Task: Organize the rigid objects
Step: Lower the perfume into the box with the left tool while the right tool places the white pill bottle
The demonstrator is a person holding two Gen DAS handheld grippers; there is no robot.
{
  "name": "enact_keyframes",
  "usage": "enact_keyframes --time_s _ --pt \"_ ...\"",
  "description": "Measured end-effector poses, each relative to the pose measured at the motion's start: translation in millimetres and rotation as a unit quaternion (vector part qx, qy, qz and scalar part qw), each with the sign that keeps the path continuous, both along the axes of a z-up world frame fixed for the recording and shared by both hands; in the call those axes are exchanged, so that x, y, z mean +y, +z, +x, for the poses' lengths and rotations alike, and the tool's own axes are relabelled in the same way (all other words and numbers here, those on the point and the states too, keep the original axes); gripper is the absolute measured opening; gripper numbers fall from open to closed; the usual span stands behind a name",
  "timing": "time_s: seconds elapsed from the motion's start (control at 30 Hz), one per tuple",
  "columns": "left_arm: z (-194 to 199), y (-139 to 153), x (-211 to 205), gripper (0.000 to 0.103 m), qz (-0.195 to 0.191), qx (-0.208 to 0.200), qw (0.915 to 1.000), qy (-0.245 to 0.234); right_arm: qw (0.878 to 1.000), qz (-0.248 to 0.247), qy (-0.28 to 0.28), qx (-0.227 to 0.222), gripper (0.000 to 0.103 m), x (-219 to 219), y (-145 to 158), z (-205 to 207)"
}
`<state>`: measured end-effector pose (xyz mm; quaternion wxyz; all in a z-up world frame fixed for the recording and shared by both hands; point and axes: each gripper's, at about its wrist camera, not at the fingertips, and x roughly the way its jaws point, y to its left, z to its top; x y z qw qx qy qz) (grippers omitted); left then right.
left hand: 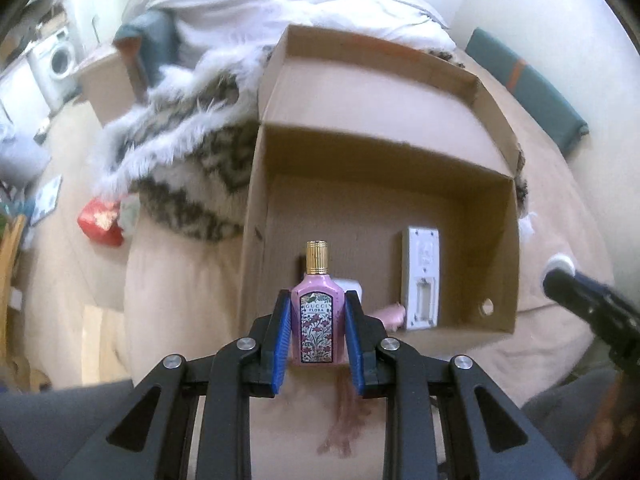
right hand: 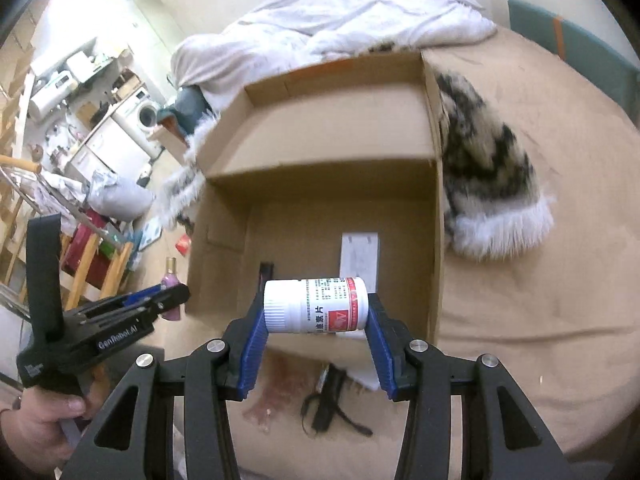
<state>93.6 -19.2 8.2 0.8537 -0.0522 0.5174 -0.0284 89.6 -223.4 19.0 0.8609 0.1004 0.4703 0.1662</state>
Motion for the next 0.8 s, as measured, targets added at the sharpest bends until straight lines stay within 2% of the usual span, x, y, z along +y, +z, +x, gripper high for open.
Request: enact_keyframes --time_s 0.17,0.33,0.57,0.7,0.8 --pt "22.0 -7.7 -9.1 0.023 0.010 -0.004 0.9999 -0.011 1.000 -0.005 0.003 -0.015 0.049 6.3 -4.7 18.9" --pt "42.5 -26.6 -22.7 0.023 0.026 -0.002 0.9991 -0.032 1.000 0.001 -0.003 0.014 0.049 10.7 -38.0 39.8" --pt "47.5 -58.4 -27.1 0.023 0.023 -0.003 0.9989 -0.040 0.998 -0.003 -0.002 0.059 0.049 13.7 -82.3 50.1" --pt "45.9 -64.4 -24.0 0.023 0.032 -0.017 0.9990 -0.023 0.997 -0.025 0.016 0.066 0.049 23.5 -90.5 51.7" --pt "48.3 -69.6 -22.6 0.023 0.023 -0.005 0.9995 -0.020 0.997 -0.030 0.025 0.071 0.049 28.5 -93.4 53.4"
